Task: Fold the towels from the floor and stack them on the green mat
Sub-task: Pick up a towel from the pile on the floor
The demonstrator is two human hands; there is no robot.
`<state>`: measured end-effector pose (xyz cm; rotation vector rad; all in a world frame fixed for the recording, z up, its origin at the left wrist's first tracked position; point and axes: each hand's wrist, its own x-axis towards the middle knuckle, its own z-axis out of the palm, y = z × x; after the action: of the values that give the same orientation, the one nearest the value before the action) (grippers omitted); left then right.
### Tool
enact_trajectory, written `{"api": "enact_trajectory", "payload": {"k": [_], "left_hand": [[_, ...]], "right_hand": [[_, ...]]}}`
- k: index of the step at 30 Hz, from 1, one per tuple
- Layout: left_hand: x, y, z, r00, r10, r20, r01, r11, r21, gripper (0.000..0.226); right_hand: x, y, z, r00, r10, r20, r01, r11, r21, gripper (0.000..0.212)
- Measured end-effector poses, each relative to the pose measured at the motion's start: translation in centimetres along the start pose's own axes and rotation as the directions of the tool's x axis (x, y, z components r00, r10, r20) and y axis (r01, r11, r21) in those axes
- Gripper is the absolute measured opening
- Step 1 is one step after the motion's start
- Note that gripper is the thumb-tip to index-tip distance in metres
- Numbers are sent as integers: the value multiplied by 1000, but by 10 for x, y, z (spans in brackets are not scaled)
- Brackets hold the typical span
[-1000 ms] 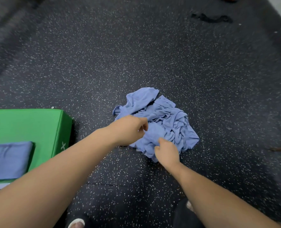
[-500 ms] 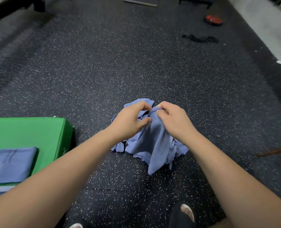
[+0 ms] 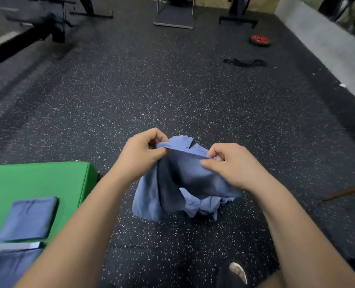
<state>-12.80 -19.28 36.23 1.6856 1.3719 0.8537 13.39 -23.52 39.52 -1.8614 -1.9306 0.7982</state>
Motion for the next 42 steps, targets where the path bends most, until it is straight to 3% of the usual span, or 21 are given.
{"api": "enact_trajectory", "payload": {"k": [3, 6, 9, 11, 13, 15, 17, 18, 20, 22, 24, 25, 27, 30, 33, 36, 39, 42], "left_hand": [[-9, 0, 1, 980, -71, -186, 93, 989, 113, 23], [-21, 11, 20, 905, -157, -395, 190, 981, 45, 26], [-34, 27, 55, 939, -237, -248, 189, 961, -203, 16], [-39, 36, 72, 969, -196, -150, 152, 952, -264, 12], [-40, 43, 80, 987, -124, -100, 90, 954, -286, 5], [-42, 45, 82, 999, -39, 6, 39, 951, -306, 33], [-43, 42, 84, 997, 28, 77, -10, 975, -224, 64], [-42, 39, 85, 996, 52, 68, -40, 986, -161, 67], [-37, 31, 87, 997, 74, 2, -74, 989, -125, 47], [-33, 28, 86, 995, 81, -57, -89, 984, -155, 22], [-31, 30, 79, 994, 41, -99, -61, 976, -207, 20], [-29, 32, 73, 995, 8, -101, -34, 965, -259, 21], [-23, 30, 61, 996, -31, -83, 2, 945, -326, 23], [-10, 19, 50, 995, -35, -92, 5, 951, -310, 12], [-2, 17, 44, 993, -45, -109, 5, 939, -345, 14], [0, 18, 39, 995, -14, -101, -20, 945, -328, 24], [0, 16, 36, 994, -13, -106, -24, 939, -342, 35], [-1, 12, 33, 995, -26, -97, -11, 931, -364, 42]], "right_hand": [[-8, -2, 0, 992, 9, 123, -30, 986, 165, 27], [-5, -8, 9, 987, 25, 157, -107, 836, 538, 34], [5, -18, 16, 981, 108, 162, -195, 545, 816, 25], [9, -25, 13, 970, 163, 182, -233, 388, 892, 19], [15, -26, 9, 957, 227, 180, -241, 280, 929, 21], [19, -22, 7, 937, 284, 201, -258, 181, 949, 17], [19, -21, 8, 912, 344, 226, -274, 99, 956, 17], [20, -18, 11, 910, 352, 220, -261, 73, 963, 21], [22, -14, 19, 908, 372, 192, -225, 47, 973, 24], [22, -15, 22, 912, 385, 141, -178, 63, 982, 15], [22, -16, 23, 907, 414, 84, -146, 121, 982, 8], [22, -14, 23, 898, 436, 57, -139, 158, 978, 15], [22, -11, 23, 907, 422, 2, -149, 315, 937, 33], [22, -14, 21, 954, 299, 9, -192, 588, 786, 24], [21, -23, 17, 977, 199, 77, -198, 710, 675, 32], [19, -31, 14, 995, 13, 102, -62, 869, 490, 26], [21, -34, 18, 998, -48, 42, 27, 917, 399, 5], [24, -33, 19, 993, -118, 9, 103, 900, 424, 14]]}}
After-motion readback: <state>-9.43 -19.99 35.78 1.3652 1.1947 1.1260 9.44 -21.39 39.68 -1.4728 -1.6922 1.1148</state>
